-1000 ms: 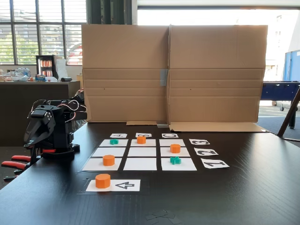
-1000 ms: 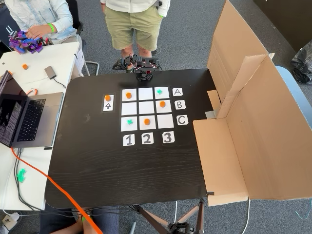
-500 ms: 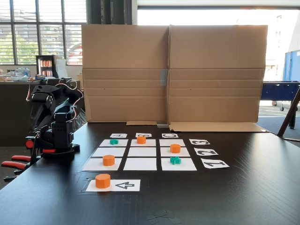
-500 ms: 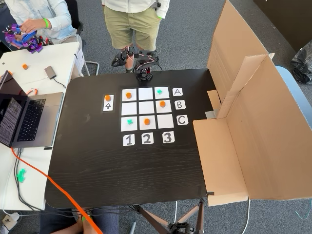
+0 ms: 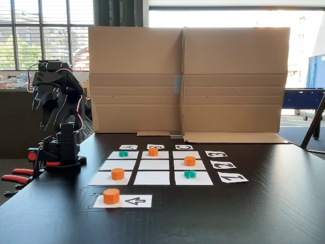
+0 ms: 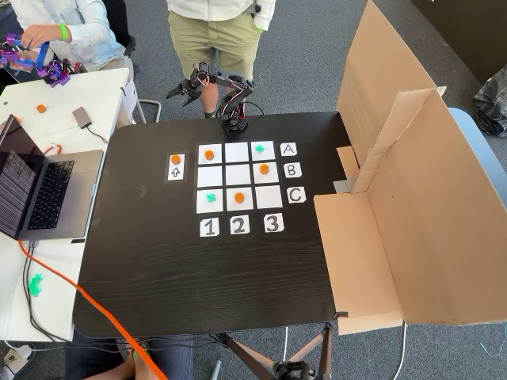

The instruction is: Pick up the round, orange token and place it in the grid on square B2.

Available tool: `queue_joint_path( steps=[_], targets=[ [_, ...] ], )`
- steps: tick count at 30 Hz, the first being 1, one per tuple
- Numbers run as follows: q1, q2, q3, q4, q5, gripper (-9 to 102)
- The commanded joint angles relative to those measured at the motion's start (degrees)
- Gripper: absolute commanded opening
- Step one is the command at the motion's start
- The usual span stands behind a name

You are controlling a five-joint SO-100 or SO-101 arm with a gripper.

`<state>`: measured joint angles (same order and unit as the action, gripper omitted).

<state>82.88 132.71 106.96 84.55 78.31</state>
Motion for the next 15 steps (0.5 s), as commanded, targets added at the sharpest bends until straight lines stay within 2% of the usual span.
queue_joint_path(
  steps=[1,15],
  targets=[
    [-1.1,-4.3,-6.7,2.7,-1.1,53],
    [-9.3,-24.2,-18.5,4.1,-7.1,61]
  ],
)
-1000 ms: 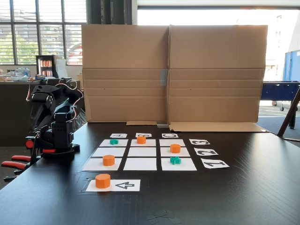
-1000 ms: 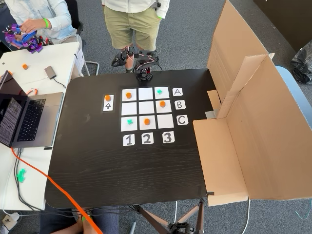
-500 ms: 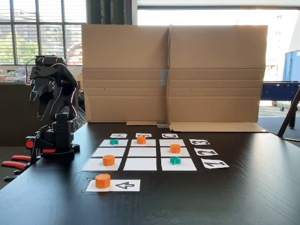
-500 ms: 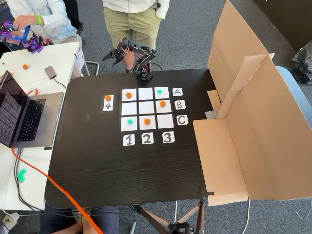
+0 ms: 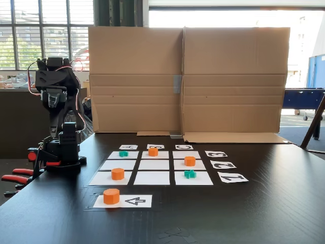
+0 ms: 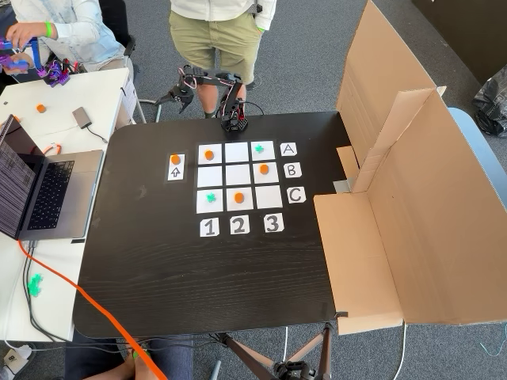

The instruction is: Pick up the round, orange token and place it in the grid on square B2.

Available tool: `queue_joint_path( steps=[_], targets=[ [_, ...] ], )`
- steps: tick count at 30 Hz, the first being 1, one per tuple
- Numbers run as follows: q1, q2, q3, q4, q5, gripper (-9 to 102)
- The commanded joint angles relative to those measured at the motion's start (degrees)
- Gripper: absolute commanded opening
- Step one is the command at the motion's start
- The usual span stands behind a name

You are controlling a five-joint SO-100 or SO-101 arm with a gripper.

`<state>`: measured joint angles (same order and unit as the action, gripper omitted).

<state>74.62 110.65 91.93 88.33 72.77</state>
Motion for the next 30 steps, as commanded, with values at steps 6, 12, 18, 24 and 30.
queue_joint_path(
  steps=[6,12,18,24,30],
  targets=[
    [-2.5,-11.8,-11.1,0.4,-2.0,63],
    [-6.1,-18.9,-14.5,0.4,-2.8,63],
    [-10.4,-24.7,-15.9,0.4,-3.4,64],
    [-13.5,-29.8,-18.5,0.3,-5.4,64],
    [-15.7,-35.1,-21.3,0.2,-5.7,65]
  ],
)
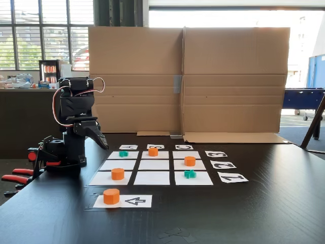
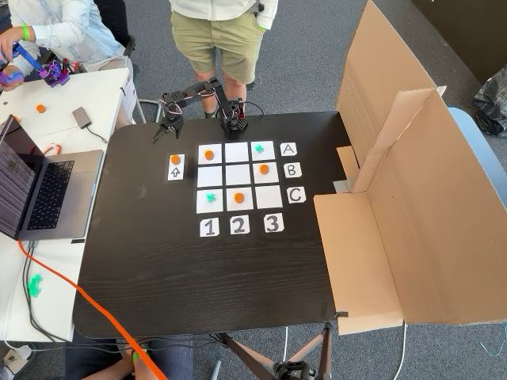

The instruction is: Pick up the round, orange token and place it in the grid on square B2.

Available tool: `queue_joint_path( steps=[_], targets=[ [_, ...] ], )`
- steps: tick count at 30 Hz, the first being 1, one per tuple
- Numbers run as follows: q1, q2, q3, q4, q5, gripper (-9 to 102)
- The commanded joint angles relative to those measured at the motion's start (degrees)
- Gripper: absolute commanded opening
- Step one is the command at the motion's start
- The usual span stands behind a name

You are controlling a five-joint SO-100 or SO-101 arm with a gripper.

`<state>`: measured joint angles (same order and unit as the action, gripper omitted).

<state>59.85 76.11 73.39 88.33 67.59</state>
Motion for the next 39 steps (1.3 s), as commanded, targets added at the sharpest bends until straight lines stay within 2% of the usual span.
queue_joint_path(
  steps=[1,17,39],
  targets=[
    [-1.5,-1.3,-2.7,0.0,-0.5,65],
    [-6.2,-12.7,-8.3,-0.6,2.9,67],
    [-6.9,-21.0,-13.0,-4.3,7.0,67]
  ],
)
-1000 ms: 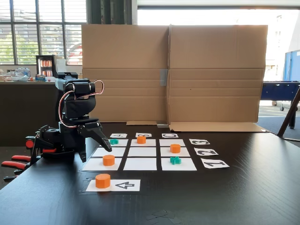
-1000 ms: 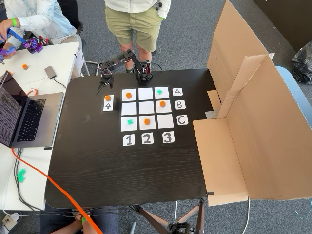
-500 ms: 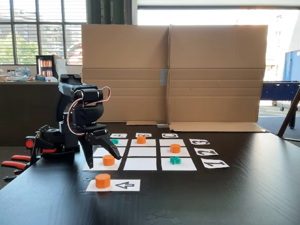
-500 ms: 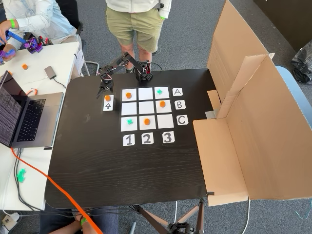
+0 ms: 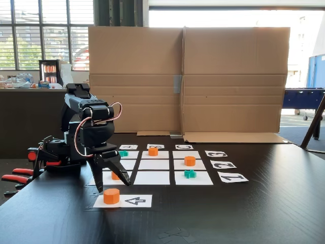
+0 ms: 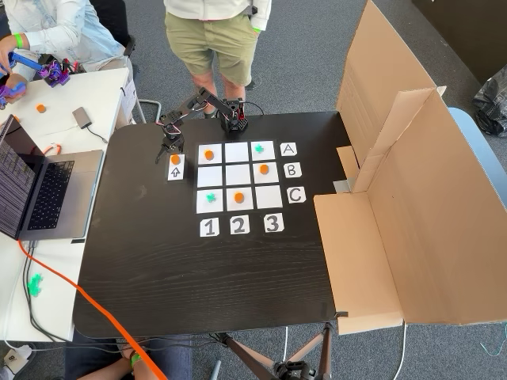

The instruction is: Pick up the round, orange token and place it in the grid on square B2.

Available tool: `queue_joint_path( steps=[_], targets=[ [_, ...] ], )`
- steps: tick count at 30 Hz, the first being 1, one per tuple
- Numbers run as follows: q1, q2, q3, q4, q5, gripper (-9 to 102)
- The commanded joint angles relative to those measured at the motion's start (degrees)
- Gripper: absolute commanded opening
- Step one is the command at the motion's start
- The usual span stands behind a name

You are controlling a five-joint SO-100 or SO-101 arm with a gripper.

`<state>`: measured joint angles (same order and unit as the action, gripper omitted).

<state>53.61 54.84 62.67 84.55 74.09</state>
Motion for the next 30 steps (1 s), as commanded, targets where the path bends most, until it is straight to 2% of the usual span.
queue_joint_path(
  steps=[1,11,13,18,20,26,30],
  targets=[
    [-0.7,0.1,-2.3,-0.8,0.6,67],
    [-1.4,-1.1,-2.5,-2.1,0.8,67],
    [-1.4,-1.1,-2.5,-2.3,0.8,63],
    [-1.5,-1.2,-2.5,-2.9,0.6,33],
    [-1.7,-1.3,-2.5,-3.7,0.4,16],
    [-2.0,-1.5,-2.0,-5.4,-1.0,0],
    [-1.8,-1.6,-1.9,-6.2,-1.0,-1]
  ],
)
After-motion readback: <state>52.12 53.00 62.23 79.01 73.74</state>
